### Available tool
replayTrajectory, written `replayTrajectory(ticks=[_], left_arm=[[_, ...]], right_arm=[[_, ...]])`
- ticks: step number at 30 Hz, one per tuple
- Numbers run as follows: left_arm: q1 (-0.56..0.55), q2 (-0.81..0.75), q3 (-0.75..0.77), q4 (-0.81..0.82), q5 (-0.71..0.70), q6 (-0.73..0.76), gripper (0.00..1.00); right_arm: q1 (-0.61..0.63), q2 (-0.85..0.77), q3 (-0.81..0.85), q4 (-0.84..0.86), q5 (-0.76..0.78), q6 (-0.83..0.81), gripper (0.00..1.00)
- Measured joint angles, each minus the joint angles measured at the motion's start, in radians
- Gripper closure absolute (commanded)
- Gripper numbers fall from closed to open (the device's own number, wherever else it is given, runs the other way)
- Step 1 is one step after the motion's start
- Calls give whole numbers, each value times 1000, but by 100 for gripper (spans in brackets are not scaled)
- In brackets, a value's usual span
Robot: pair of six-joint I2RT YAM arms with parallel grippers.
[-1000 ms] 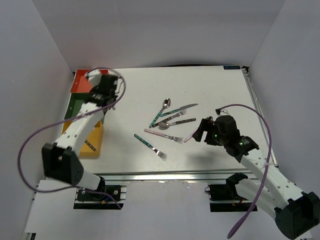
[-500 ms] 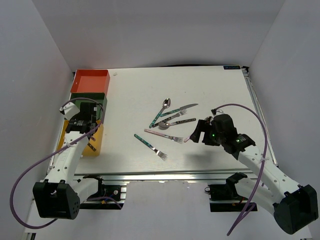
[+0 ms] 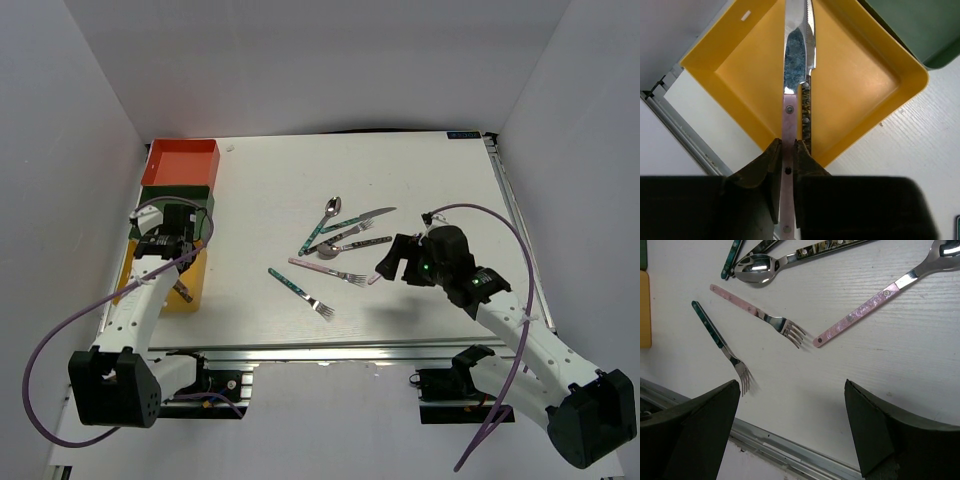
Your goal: Sort the eating utensils into containers
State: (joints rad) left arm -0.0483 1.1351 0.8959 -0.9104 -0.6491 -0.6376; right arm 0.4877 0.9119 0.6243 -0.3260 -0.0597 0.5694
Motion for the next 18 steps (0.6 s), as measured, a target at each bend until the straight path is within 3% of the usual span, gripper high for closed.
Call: replayTrajectory(ticks=[1,2,4,5,8,11,12,18], left_arm=[[2,0,5,-5,-3,3,72],[4,1,9,-8,-8,5,57],[9,4,16,-11,-22,11,42],[13,4,16,-10,-26,12,29],[21,4,18,-12,-43,12,15],[22,4,18,-14,-55,7,12],[22,3,18,-15,-59,8,2],[23,-24,18,-5,-63,21,2]], right_arm=[[0,1,0,5,-3,0,11],[0,3,0,11,-6,0,11],[0,12,0,22,-14,0,11],[0,18,0,25,-16,0,11],[0,33,0,34,-22,0,11],[0,41,0,40,-22,0,11],[0,44,0,42,-22,-1,11],[1,76,0,53,-23,-1,11]])
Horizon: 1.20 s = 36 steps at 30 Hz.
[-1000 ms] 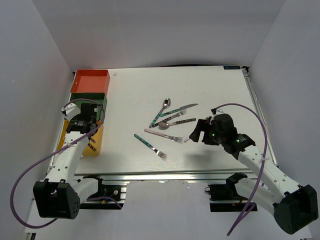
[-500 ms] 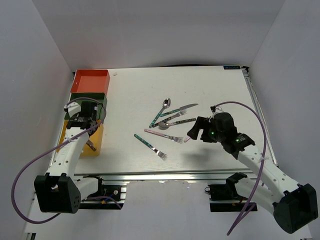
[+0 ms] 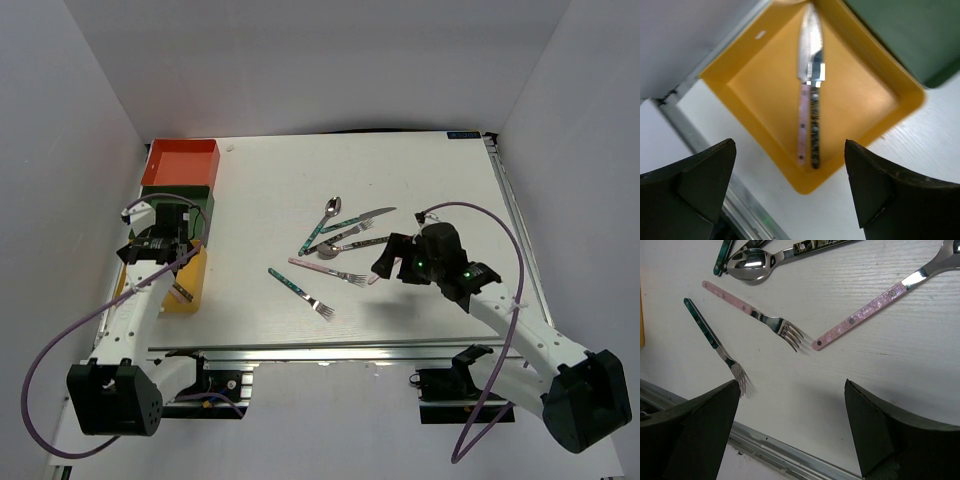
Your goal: Sort the eating utensils into containers
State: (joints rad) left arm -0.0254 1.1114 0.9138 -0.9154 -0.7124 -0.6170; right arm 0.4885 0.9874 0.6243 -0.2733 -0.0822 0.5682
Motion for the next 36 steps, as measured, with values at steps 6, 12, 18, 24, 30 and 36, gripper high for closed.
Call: replayTrajectory(ticks=[6,12,18,24,30,36], left_arm=[[2,-117,-23,113,167,83,2],[-5,-184,-69,217,332,147,2],[-148,-105,-98,286,360,159,2],[-286,-115,-132,306,339,151,2],[-286,-174,-139,343,346,151,2],[-286,-219,-143,372,362,151,2]], right_arm=[[49,116,26,-6,16,-31,11],[154,199,99,-43,189,-21,11],[173,236,155,-93,364,34,11],[173,266,215,-145,472,94,11],[173,319,267,-148,506,130,11],[173,442,377,-174,524,134,12]])
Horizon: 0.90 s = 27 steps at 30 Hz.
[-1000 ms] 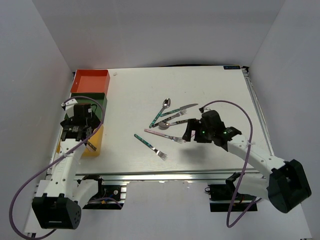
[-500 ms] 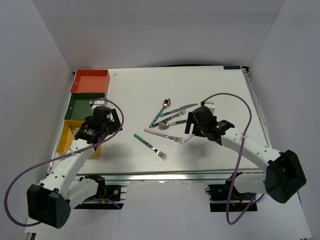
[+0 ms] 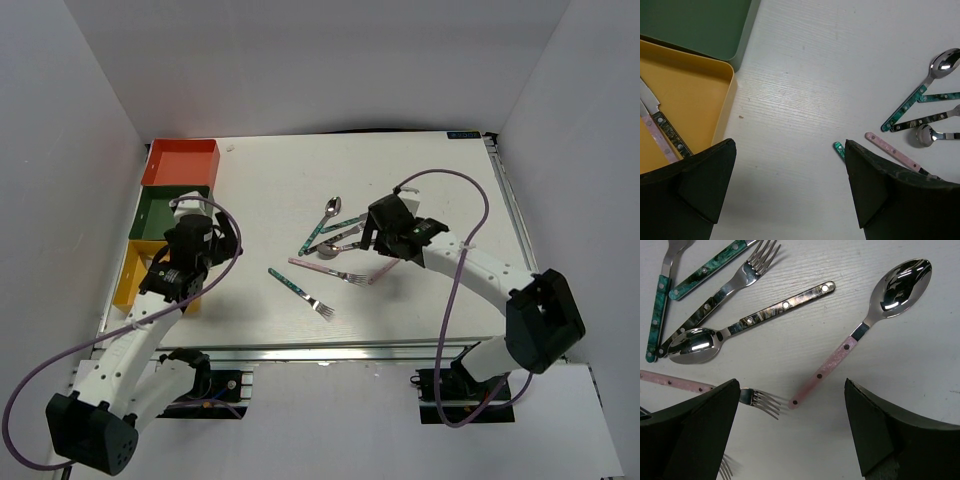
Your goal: Sort the eating utensils into containers
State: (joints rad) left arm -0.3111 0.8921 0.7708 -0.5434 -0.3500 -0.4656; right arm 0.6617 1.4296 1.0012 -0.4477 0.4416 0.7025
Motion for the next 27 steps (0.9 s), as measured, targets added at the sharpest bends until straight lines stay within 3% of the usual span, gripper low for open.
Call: replayTrajectory(ticks=[7,12,19,23,27], left_arm=[[0,27,-6,25,51,13,2],[-31,214,54,62,119,39,2],[-204,768,534,88,158,165,8],[-267,1034,830,72,179,285,31],[-324,1269,1085,49,200,395,41]], right_arm=[[0,116,106,-75,15,28,18],[0,116,116,-124,42,62,21],[-29,-146,-14,-140,43,50,26],[-43,-325,-96,-150,30,26,25],[-45,-465,-137,-193,6,-7,26]])
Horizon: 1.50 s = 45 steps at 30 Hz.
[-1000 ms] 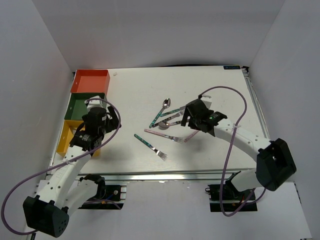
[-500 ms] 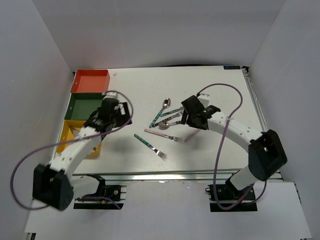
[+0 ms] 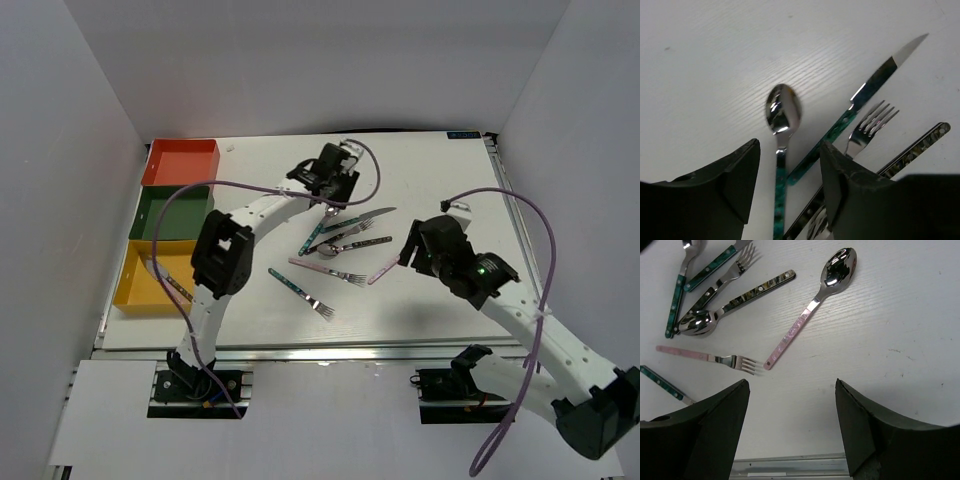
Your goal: Sort the eating utensils into containers
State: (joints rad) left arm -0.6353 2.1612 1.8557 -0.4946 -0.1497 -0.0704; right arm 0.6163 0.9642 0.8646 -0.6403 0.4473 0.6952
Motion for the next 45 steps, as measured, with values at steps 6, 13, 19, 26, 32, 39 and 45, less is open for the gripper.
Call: replayTrajectory(ticks=[6,13,19,26,32,39,45], left_arm=[[-30,157,66,-43,86,98,49],[-25,198,66,-60,142,129,48],[-23,206,66,-47,159,134,46],[-31,239,111,-40,180,142,57],[-60,251,129,-29,149,144,85],[-69,295,217,-69,115,135,100],[-71,286,224,-60,56,85,100]], right_arm=[[-1,-103,-1,-43,-24,-45,25],[-1,-132,-11,-58,-65,-70,25],[-1,-131,-26,-60,-93,-76,25],[-1,-142,-29,-60,-107,-77,25],[-1,-157,-29,-60,-107,-78,24],[-1,-172,-29,-60,-109,-79,24],[-1,-179,-29,-60,-109,-80,24]])
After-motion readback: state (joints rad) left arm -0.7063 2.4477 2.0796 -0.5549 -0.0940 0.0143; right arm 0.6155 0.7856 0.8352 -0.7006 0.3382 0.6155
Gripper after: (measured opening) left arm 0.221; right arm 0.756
